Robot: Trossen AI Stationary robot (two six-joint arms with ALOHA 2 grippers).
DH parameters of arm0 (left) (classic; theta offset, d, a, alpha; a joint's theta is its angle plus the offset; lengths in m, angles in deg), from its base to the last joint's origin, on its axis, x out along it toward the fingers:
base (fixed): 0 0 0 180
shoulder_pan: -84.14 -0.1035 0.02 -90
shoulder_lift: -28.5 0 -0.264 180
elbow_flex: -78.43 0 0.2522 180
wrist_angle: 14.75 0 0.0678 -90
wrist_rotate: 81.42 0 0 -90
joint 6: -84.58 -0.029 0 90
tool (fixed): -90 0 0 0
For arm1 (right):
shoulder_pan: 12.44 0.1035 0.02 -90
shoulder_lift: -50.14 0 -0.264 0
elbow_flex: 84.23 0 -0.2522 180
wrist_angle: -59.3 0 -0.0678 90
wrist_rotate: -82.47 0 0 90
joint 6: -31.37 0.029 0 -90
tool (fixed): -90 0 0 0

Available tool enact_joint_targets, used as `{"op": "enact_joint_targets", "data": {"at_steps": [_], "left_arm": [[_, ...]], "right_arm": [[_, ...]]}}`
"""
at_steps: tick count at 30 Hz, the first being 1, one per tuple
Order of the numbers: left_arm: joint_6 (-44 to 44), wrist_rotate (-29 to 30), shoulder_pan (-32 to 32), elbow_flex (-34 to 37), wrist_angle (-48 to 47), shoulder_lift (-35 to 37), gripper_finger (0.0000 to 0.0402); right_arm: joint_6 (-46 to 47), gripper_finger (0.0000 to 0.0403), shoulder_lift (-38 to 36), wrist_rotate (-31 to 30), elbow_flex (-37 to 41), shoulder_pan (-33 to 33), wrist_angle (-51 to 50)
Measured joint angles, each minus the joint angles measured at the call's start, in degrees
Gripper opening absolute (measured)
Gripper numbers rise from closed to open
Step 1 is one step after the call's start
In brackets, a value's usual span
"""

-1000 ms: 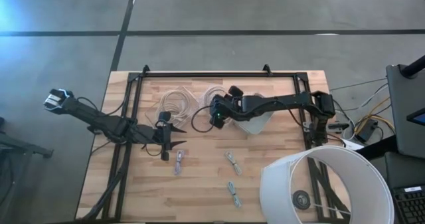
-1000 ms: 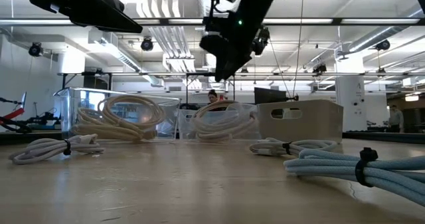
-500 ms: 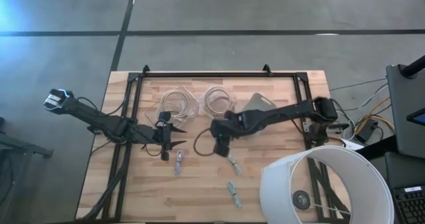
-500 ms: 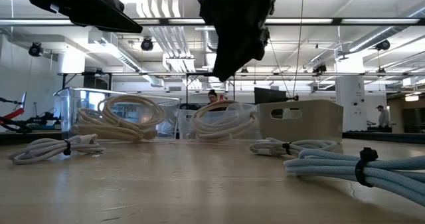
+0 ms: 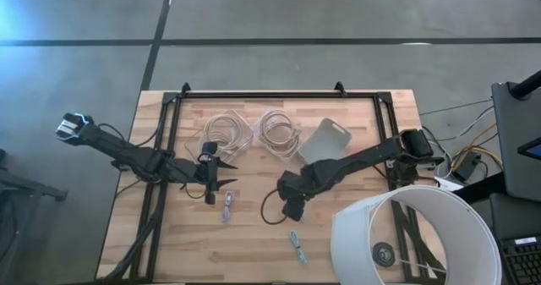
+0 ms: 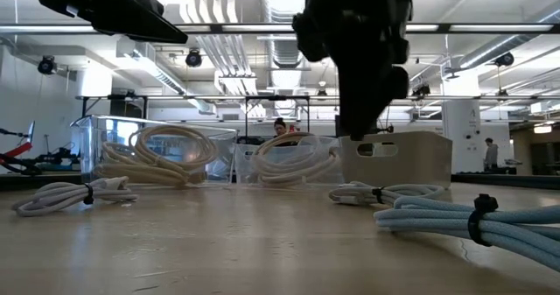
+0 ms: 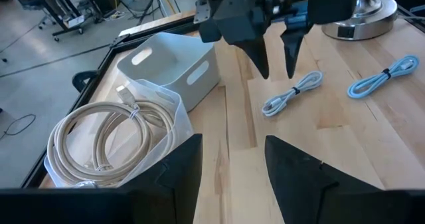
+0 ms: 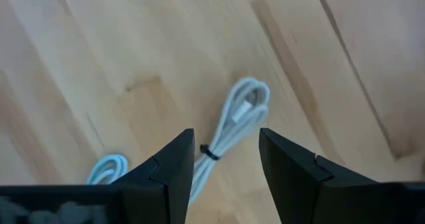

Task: Pick & Place USB Port
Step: Put the white charger cable into the white bin

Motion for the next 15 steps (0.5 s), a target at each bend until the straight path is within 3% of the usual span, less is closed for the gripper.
{"op": "enact_joint_targets", "data": {"at_steps": [5,15], "left_arm": [[-0.20,0.00,0.00,0.00,0.45,0.00,0.0168],[-2.73,0.00,0.01,0.00,1.33,0.00,0.0168]], "right_arm": [[6.15,0.0167,0.00,-0.04,2.81,-0.11,0.70],[9.65,0.0167,2.17,2.82,5.78,-0.11,4.08]]}}
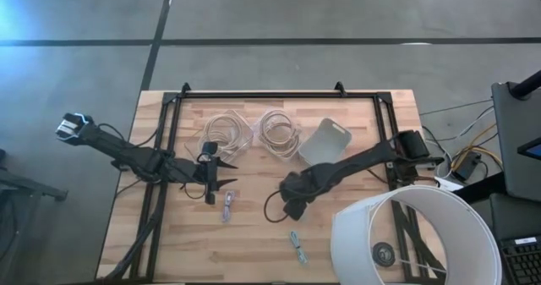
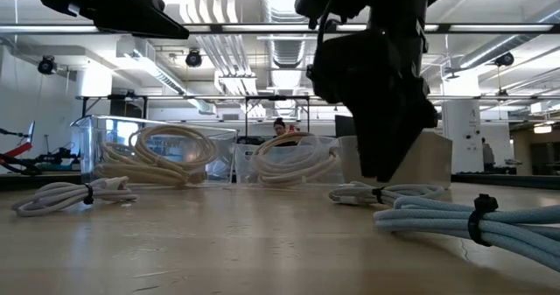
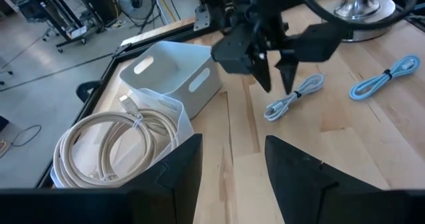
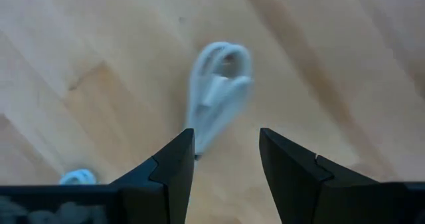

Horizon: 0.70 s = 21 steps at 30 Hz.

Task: Pick & Place USB Port
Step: Put the white charger cable into the white bin

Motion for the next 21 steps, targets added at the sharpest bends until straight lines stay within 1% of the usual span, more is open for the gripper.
{"op": "enact_joint_targets", "data": {"at_steps": [4,6,11,15,21], "left_arm": [[-0.04,0.00,0.02,0.00,0.01,0.00,0.0168],[-0.04,0.00,0.01,0.00,0.00,0.00,0.0168],[-0.07,0.00,-0.01,0.00,-0.01,0.02,0.0168],[-0.09,0.00,-0.03,0.00,-0.01,0.00,0.0168],[-0.12,0.00,-0.07,0.00,0.16,0.01,0.0168]], "right_arm": [[-1.97,0.0167,2.30,4.46,-0.02,0.04,3.72],[-3.25,0.0167,3.60,5.86,-0.03,0.04,3.93],[-6.16,0.0166,5.04,6.52,-0.27,-0.53,3.82],[-7.95,0.0162,4.59,6.63,-0.19,-0.87,3.81],[-8.06,0.0137,4.30,6.41,-0.22,-0.92,3.67]]}}
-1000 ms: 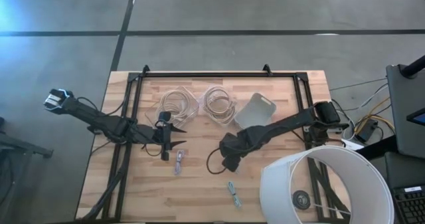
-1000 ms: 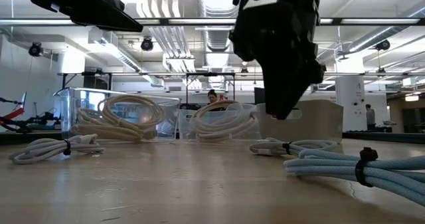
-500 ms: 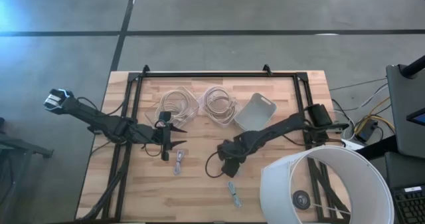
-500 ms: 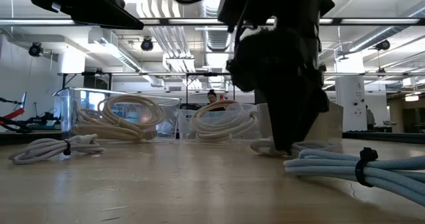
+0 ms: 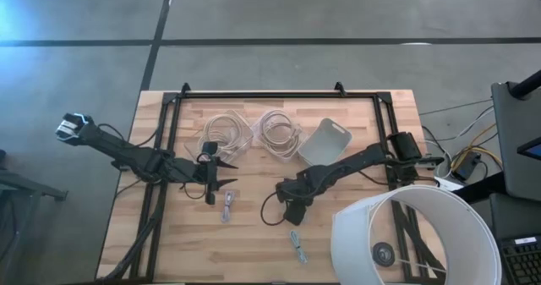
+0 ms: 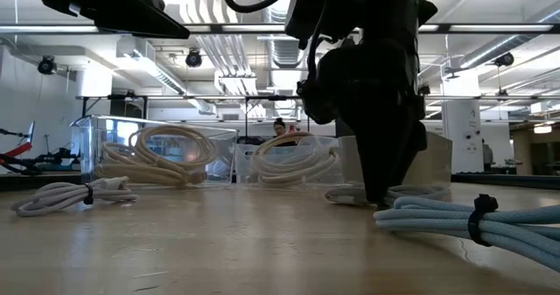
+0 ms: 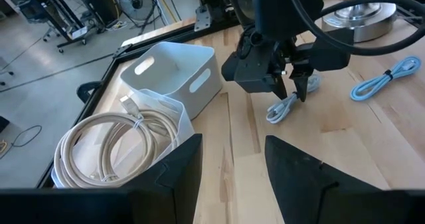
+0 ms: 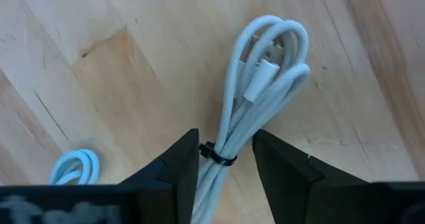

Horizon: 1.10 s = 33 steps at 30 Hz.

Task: Pick & Place USB Port
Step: Put the white charger cable into the white bin

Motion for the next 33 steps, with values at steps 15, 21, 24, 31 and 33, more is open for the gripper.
{"op": "enact_joint_targets", "data": {"at_steps": [15,21,24,31,33], "left_arm": [[0.01,0.01,0.00,0.00,0.02,0.00,0.0168],[0.02,0.00,0.00,0.00,0.02,0.01,0.0168],[0.03,0.02,-0.04,0.00,0.02,0.01,0.0168],[-0.34,0.02,-0.04,0.00,0.05,0.01,0.0168],[-0.36,0.00,-0.04,0.00,0.07,0.01,0.0168]], "right_arm": [[-10.67,0.0051,-0.11,3.46,-0.06,-0.50,-1.31],[-14.97,0.0054,-4.09,-1.48,-0.35,-0.33,-0.96],[-16.89,0.0054,-7.48,-6.94,-0.93,-0.39,-0.68],[-23.74,0.0054,-15.06,-18.80,-0.92,-0.89,-1.54],[-24.98,0.0054,-16.65,-21.10,-0.87,-1.55,-2.74]]}}
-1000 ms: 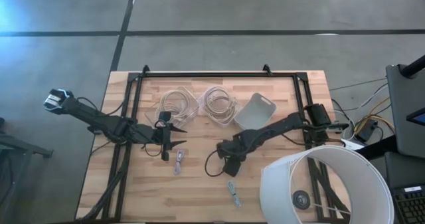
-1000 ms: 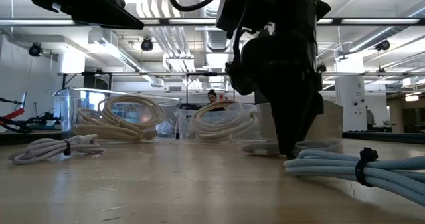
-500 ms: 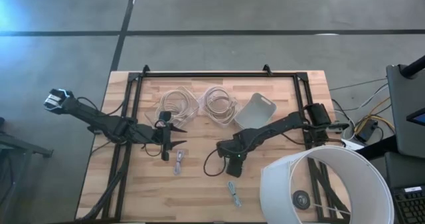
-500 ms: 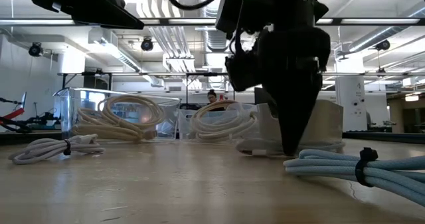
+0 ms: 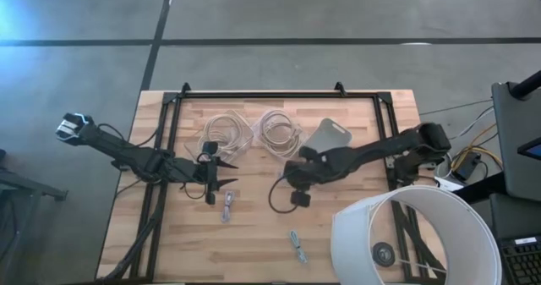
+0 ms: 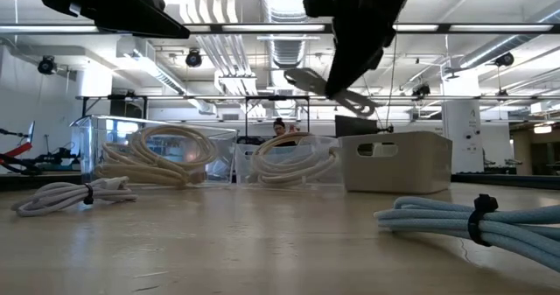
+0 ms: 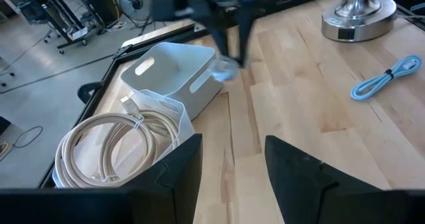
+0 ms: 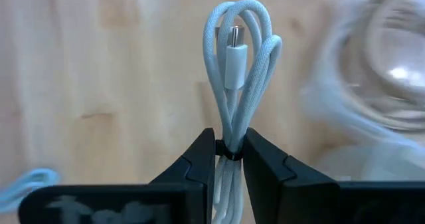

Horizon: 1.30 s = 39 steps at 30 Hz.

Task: Pick & Place USB Port
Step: Put the white charger cable into the white bin

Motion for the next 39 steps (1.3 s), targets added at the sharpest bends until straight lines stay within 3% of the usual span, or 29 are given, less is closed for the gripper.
{"op": "enact_joint_targets", "data": {"at_steps": [11,21,28,34,39], "left_arm": [[-0.08,0.00,0.00,0.00,0.07,0.00,0.0168],[-0.07,0.00,0.00,0.00,0.04,-0.01,0.0168],[-0.07,0.00,0.00,0.00,-0.11,-0.01,0.0168],[-0.05,0.00,0.00,0.00,-0.25,-0.02,0.0168],[-0.04,0.00,0.00,0.00,-0.26,-0.02,0.0168]], "right_arm": [[-1.75,0.0054,-4.60,-11.43,0.09,-5.73,-13.76],[-1.85,0.0054,-4.02,-11.46,1.34,-13.14,-17.43],[-1.95,0.0054,-4.05,-9.34,6.28,-17.88,-18.05],[-2.12,0.0054,-4.03,-8.34,12.36,-20.56,-15.48],[-3.16,0.0054,-4.03,-8.27,17.58,-22.15,-7.64]]}}
